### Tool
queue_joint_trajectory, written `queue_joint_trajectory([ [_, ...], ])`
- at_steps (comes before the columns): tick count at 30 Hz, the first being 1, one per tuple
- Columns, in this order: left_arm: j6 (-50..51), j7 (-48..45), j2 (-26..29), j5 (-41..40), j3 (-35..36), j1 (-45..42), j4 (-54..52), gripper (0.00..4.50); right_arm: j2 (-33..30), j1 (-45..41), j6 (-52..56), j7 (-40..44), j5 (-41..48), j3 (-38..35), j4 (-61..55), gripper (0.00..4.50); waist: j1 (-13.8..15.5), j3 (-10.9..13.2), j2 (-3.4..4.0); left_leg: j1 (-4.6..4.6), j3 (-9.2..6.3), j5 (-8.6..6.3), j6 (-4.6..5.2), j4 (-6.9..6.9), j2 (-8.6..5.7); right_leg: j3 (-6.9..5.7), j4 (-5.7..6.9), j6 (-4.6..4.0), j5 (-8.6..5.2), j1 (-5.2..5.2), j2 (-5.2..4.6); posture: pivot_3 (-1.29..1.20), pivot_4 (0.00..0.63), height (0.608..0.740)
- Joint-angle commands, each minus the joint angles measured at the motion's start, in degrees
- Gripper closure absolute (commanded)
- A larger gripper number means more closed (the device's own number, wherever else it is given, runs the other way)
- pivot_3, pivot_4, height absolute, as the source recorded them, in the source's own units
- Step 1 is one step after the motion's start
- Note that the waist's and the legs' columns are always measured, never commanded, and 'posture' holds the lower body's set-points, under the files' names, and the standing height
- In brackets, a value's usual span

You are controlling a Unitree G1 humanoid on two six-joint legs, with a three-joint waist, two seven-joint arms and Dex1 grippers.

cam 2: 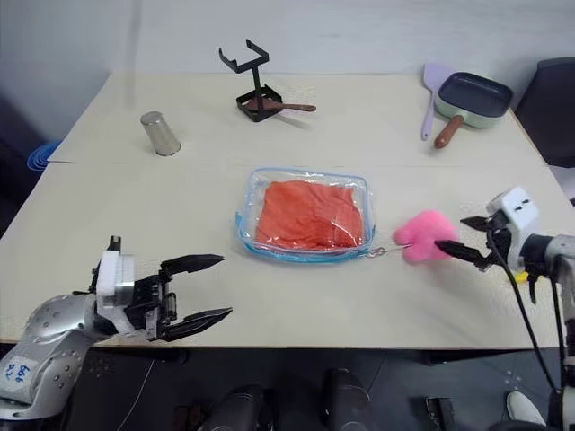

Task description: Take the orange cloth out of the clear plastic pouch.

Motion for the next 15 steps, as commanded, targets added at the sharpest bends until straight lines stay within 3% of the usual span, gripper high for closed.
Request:
queue_joint_trajectory([
  [1,0.3,0.6,0.1,-0.5,-0.2,-1.2,-0.2,0.00,1.3,-2.7,1.2,3.6,2.1,0.0,0.7,0.64,-0.2,0.0,0.01,-0.01,0.00,0.01,-0.01,0.00,0.00,0.00,0.01,0.00,0.00,-0.01,0.02,0.00,0.150,0.740],
  [5,0.6,1.4,0.4,-0.3,0.9,-1.4,0.8,0.00,0.8,0.0,3.6,7.6,6.9,-3.5,-4.3,1.99,0.2,0.0,0.02,-0.06,-0.03,0.02,-0.02,0.01,0.01,-0.02,0.06,0.00,0.00,-0.01,0.03,0.00,0.150,0.740],
  [11,0.1,3.4,-0.2,-0.2,3.9,0.8,2.8,0.00,1.3,11.0,-6.3,11.5,11.4,-10.7,-24.9,4.02,1.7,0.0,0.03,-0.12,-0.12,-0.01,0.00,0.01,0.01,-0.07,0.03,0.01,0.00,-0.01,0.03,0.00,0.150,0.740],
  [15,-1.0,3.3,-0.6,1.0,3.8,1.9,4.7,0.00,6.2,14.8,-8.1,8.8,12.6,-7.3,-35.9,4.02,1.5,0.0,-0.01,-0.01,-0.12,-0.04,-0.05,0.01,0.03,-0.05,-0.14,0.03,0.01,0.07,0.05,0.00,0.150,0.740],
])
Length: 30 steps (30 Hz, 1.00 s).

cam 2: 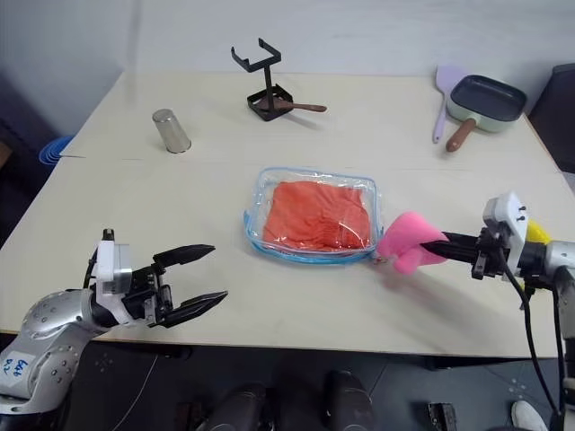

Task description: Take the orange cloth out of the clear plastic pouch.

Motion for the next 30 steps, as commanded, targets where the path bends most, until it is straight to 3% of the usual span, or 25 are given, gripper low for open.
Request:
queue_joint_trajectory([
  [1,-2.1,-0.1,-0.6,1.2,0.5,0.6,1.0,0.00,4.2,2.5,-3.9,-1.1,0.8,3.6,-8.6,4.02,-0.1,0.0,-0.03,0.00,0.00,-0.01,-0.01,-0.01,0.01,0.00,0.01,0.00,0.00,0.00,0.01,0.00,0.150,0.740],
  [7,-3.3,0.7,-1.4,2.3,-0.4,-0.4,2.5,0.00,11.2,3.6,-11.9,-1.7,-4.5,13.5,-9.2,4.02,-0.2,0.0,-0.02,-0.03,0.02,-0.02,-0.03,-0.01,0.01,0.03,0.02,0.00,0.00,-0.07,0.01,0.00,0.150,0.740],
  [8,-3.4,0.6,-1.5,2.6,-0.6,-0.5,2.5,0.00,12.5,3.1,-12.9,-1.8,-5.4,15.5,-8.7,3.82,-0.1,0.0,-0.02,-0.03,0.01,-0.02,-0.03,0.00,0.00,0.03,0.01,0.00,0.00,-0.06,0.01,0.00,0.150,0.740],
  [13,-3.4,0.3,-2.1,3.0,-2.3,-0.7,2.1,0.00,14.1,0.4,-18.0,-1.6,-8.6,18.6,-3.6,2.47,-0.3,0.0,-0.02,-0.03,0.01,-0.01,-0.02,0.02,-0.01,0.02,0.04,0.00,0.00,-0.06,0.01,0.00,0.150,0.740],
  [20,-1.1,-1.9,0.5,2.5,-3.9,-0.1,1.0,0.00,0.4,3.6,-16.2,8.6,1.2,5.9,-2.6,0.15,0.4,0.0,-0.02,-0.09,-0.04,-0.05,0.10,0.08,-0.05,-0.02,-0.02,0.00,0.00,-0.03,-0.05,0.00,0.150,0.740],
  [24,1.8,-1.8,1.5,2.0,-5.7,-2.8,2.0,0.00,-5.5,1.2,-20.6,14.9,-1.0,4.6,7.8,0.04,0.3,0.0,-0.04,0.05,-0.03,-0.05,0.11,0.13,-0.03,-0.03,-0.01,0.00,0.00,0.13,-0.04,0.00,0.150,0.740],
  [30,12.3,-0.8,-2.8,0.0,-15.3,-15.0,4.2,0.00,3.8,-19.3,-50.3,5.4,-21.6,16.3,33.8,0.04,-1.3,0.0,-0.06,0.63,0.18,-0.04,0.06,0.09,-0.02,0.12,0.10,-0.01,0.00,0.53,0.02,0.00,0.150,0.740],
])
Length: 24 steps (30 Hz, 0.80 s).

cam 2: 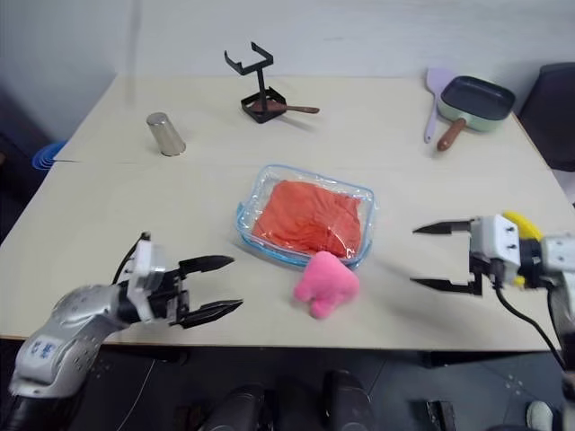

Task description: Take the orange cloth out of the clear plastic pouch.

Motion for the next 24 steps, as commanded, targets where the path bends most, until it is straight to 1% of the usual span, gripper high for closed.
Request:
queue_joint_trajectory([
  [1,5.3,0.6,-2.3,-1.7,-4.3,-4.9,1.0,0.00,4.1,-7.5,-16.2,-4.8,-9.9,5.9,10.8,0.04,-0.4,0.0,-0.02,0.07,0.00,0.02,-0.05,-0.05,0.00,0.01,0.02,0.00,0.00,0.04,0.02,0.00,0.150,0.740],
  [4,5.9,0.7,-4.6,2.0,-9.0,-8.6,4.3,0.00,8.0,-14.0,-27.2,-10.0,-16.8,10.8,19.4,0.04,-0.6,0.0,-0.01,0.07,-0.01,0.06,-0.13,-0.26,0.01,-0.02,0.14,-0.02,-0.01,0.01,0.06,0.00,0.150,0.740],
  [5,6.2,0.7,-4.9,2.9,-10.2,-9.0,5.1,0.00,8.9,-15.3,-28.7,-10.9,-17.6,11.7,21.1,0.04,-0.6,0.0,-0.01,0.02,-0.01,0.07,-0.13,-0.26,0.01,-0.04,0.12,-0.02,-0.01,-0.01,0.06,0.00,0.150,0.740],
  [6,5.8,1.1,-5.3,4.4,-11.4,-9.6,6.1,0.00,9.7,-16.4,-30.7,-12.2,-18.6,12.6,22.6,0.21,-0.6,0.0,-0.01,0.00,-0.02,0.07,-0.13,-0.26,0.01,-0.05,0.10,-0.02,-0.01,-0.01,0.06,0.00,0.150,0.740],
  [8,5.6,1.6,-6.2,6.1,-13.0,-10.4,7.3,0.00,10.6,-17.8,-32.2,-12.9,-19.3,14.0,24.8,0.66,-0.6,0.0,-0.02,-0.03,-0.02,0.07,-0.12,-0.24,0.00,-0.05,0.08,-0.02,-0.01,-0.01,0.06,0.00,0.150,0.740],
  [12,6.7,2.6,-10.1,6.5,-14.8,-12.0,8.9,0.00,11.1,-19.0,-34.2,-12.8,-17.9,15.3,26.8,2.07,-0.2,0.0,-0.03,-0.04,-0.11,0.08,-0.10,-0.11,0.01,-0.08,0.09,-0.02,-0.01,0.05,0.04,0.00,0.150,0.740],
  [15,6.4,4.0,-13.2,7.8,-15.8,-13.1,10.6,0.60,10.6,-18.6,-35.1,-12.1,-17.2,15.7,27.5,3.10,-0.1,0.0,-0.03,-0.04,-0.12,0.08,-0.09,-0.08,0.01,-0.08,0.10,-0.01,-0.01,0.08,0.02,0.00,0.150,0.740],
  [19,7.4,5.0,-15.6,8.2,-16.0,-13.4,12.4,1.85,10.0,-18.4,-34.9,-11.6,-16.2,15.9,28.3,4.49,-0.2,0.0,-0.03,-0.02,-0.12,0.08,-0.09,-0.09,0.03,-0.09,0.12,-0.02,-0.01,0.08,0.03,0.00,0.150,0.740],
  [22,8.3,5.8,-16.6,7.7,-15.2,-12.9,12.6,2.86,9.7,-18.2,-34.6,-11.3,-15.5,15.7,28.6,4.50,-0.2,0.0,-0.03,-0.01,-0.12,0.08,-0.09,-0.08,0.03,-0.09,0.12,-0.02,-0.01,0.09,0.03,0.00,0.150,0.740],
  [24,9.0,5.7,-16.3,7.4,-14.8,-12.2,12.0,3.47,9.4,-18.0,-35.0,-11.3,-15.4,15.7,28.8,4.50,-0.2,0.0,-0.03,-0.01,-0.13,0.08,-0.09,-0.09,0.03,-0.09,0.12,-0.02,-0.01,0.09,0.03,0.00,0.150,0.740],
])
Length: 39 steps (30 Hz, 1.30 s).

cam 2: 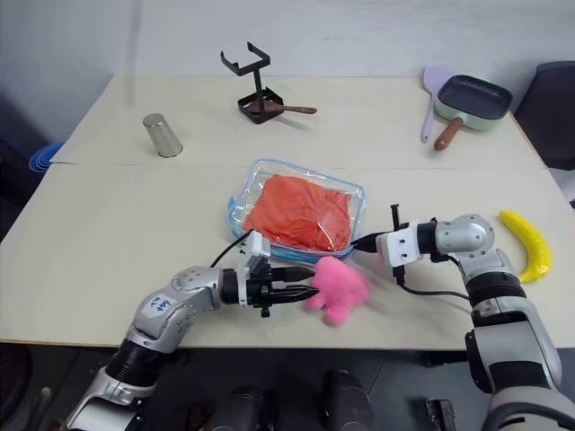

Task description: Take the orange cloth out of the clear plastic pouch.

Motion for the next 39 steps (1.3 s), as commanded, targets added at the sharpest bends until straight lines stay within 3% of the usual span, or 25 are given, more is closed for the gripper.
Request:
queue_joint_trajectory([
  [1,1.0,-0.6,0.8,-1.2,1.2,1.4,-2.3,3.79,-1.9,-0.2,-0.4,0.1,1.4,-0.7,0.3,4.50,0.0,0.0,0.00,0.00,0.00,0.00,0.00,0.00,0.00,0.00,0.00,0.00,0.00,0.00,0.00,0.00,0.150,0.740],
  [3,1.7,-1.3,2.2,-1.9,2.3,2.9,-3.7,4.43,-2.3,0.0,-0.6,-0.3,1.4,-1.0,0.8,4.50,0.0,0.0,0.00,0.00,0.00,0.00,0.00,0.00,0.01,0.00,-0.01,0.00,0.00,0.00,0.00,0.00,0.150,0.740],
  [16,1.6,-4.4,10.5,-7.9,15.7,9.9,-7.4,4.48,-5.3,1.0,-0.8,-1.7,2.3,-1.8,2.5,4.50,-0.4,0.0,0.00,0.04,-0.06,-0.01,-0.02,0.00,0.03,-0.01,-0.23,0.00,0.00,0.04,-0.03,0.00,0.150,0.740],
  [19,2.8,-3.7,10.8,-6.4,13.2,8.9,-7.9,3.91,-5.2,1.2,-0.8,-1.8,2.3,-1.6,2.5,4.50,-0.3,0.0,0.00,0.04,-0.06,-0.01,-0.01,0.01,0.02,-0.01,-0.23,0.00,0.00,0.06,-0.05,0.00,0.150,0.740],
  [25,-3.9,-2.9,4.1,-0.1,4.6,2.8,-5.2,2.12,-5.0,1.0,-0.3,-1.2,2.6,-1.4,2.2,4.50,0.0,0.0,0.00,0.04,-0.06,-0.01,-0.01,0.02,0.00,-0.03,-0.19,0.00,0.00,0.10,-0.03,0.00,0.150,0.740],
  [30,-8.8,0.4,-1.4,8.3,-1.7,-3.5,3.4,0.62,-4.9,0.7,0.4,-0.3,2.9,-1.3,2.1,4.50,0.1,0.0,0.00,0.05,-0.02,-0.01,-0.01,0.07,0.00,-0.05,-0.10,0.00,0.00,0.10,-0.01,0.00,0.150,0.740],
  [33,-8.1,6.1,-5.8,9.4,-0.3,-5.5,6.4,0.62,-4.8,0.9,0.8,0.8,3.4,-1.1,1.5,4.50,0.2,0.0,-0.01,0.06,-0.01,-0.01,-0.01,0.06,0.01,-0.05,-0.01,0.00,0.00,0.11,0.00,0.00,0.150,0.740],
  [39,-3.6,3.1,-8.6,8.6,-3.4,-7.3,9.4,0.62,-4.8,1.4,2.2,1.9,4.5,-1.4,0.5,4.50,0.6,0.0,-0.01,0.06,-0.02,-0.01,-0.01,0.06,0.02,-0.05,-0.02,0.00,0.00,0.11,0.00,0.00,0.150,0.740],
])
